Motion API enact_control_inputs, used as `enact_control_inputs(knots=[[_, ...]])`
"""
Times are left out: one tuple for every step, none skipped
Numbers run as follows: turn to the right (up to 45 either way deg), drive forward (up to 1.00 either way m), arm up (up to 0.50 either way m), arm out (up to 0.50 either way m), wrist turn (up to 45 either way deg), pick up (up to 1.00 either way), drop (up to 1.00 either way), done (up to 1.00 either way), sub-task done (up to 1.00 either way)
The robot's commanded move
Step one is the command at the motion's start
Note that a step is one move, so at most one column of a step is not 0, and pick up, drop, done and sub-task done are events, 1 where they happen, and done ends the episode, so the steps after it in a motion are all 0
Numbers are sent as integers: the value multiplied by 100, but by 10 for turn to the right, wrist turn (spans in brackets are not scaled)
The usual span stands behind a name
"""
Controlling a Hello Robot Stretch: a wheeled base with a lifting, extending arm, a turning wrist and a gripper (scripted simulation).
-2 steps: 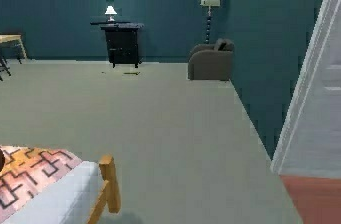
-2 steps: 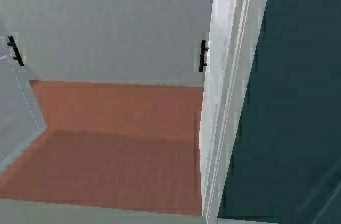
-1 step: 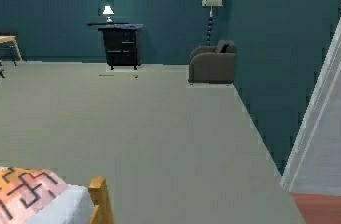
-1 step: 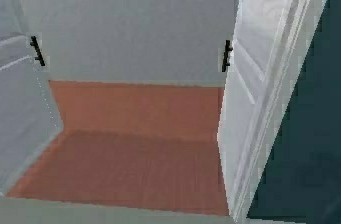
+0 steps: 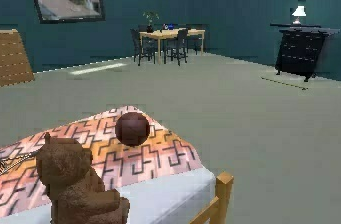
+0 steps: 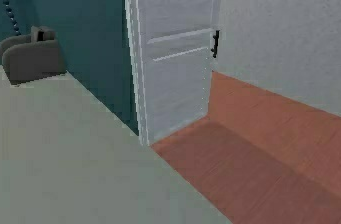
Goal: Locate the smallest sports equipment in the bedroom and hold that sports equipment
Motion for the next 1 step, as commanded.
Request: enact_control_inputs(knots=[[-180,0,0,0,0,0,0,0,0]])
